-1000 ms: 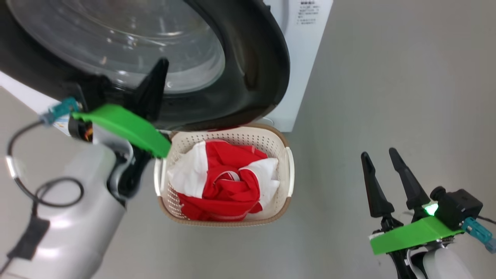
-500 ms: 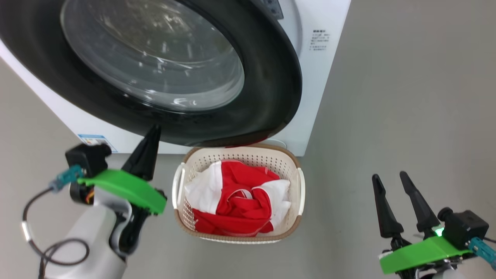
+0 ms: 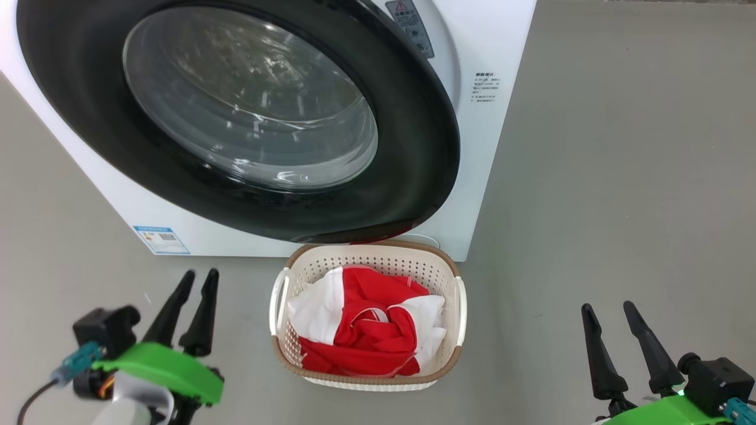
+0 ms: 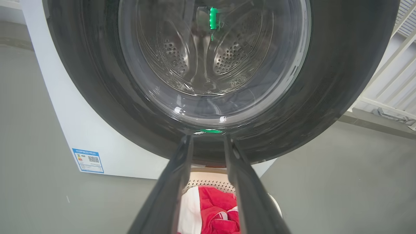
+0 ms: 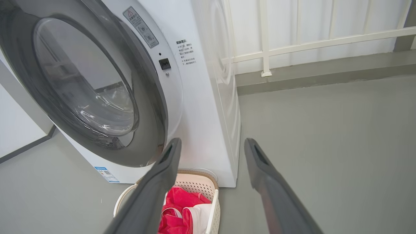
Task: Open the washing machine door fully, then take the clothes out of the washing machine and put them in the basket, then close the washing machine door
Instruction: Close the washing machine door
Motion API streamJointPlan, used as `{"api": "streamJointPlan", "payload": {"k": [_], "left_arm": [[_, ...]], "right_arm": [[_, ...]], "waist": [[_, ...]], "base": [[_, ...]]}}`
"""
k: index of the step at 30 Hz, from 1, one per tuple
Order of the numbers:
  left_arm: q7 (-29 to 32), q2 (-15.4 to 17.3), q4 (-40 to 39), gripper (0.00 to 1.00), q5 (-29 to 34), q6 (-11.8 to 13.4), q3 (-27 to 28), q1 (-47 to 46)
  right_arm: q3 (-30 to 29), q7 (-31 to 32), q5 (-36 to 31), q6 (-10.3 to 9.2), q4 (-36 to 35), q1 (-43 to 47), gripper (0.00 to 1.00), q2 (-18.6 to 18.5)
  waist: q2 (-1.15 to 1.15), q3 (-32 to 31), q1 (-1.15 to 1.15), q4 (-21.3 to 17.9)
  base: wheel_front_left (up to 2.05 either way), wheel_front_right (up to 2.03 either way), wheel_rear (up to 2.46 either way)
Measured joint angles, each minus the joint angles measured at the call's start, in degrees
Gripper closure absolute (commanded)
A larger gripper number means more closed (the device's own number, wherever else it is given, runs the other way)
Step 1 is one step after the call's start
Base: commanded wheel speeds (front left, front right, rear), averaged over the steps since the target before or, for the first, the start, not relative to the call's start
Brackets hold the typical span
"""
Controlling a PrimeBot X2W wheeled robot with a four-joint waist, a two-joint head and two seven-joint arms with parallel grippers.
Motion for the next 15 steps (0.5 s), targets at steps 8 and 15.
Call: {"api": "streamJointPlan", "payload": {"k": [8,15], "left_arm": [[0.00,-0.09,-4.13,0.03,3.58,0.00,5.47,7.51],[0.00,-0.74,-8.48,0.00,7.83,0.00,9.69,13.45]], "right_arm": [[-0.83,0.00,0.00,0.00,-0.04,1.69,0.00,0.14],[-1.46,0.00,0.00,0.00,-0.05,3.88,0.00,0.25]], "waist": [[0.00,-1.45,0.00,-0.07],[0.00,-3.37,0.00,-0.14]], "base": [[0.00,0.00,0.00],[0.00,0.00,0.00]]}}
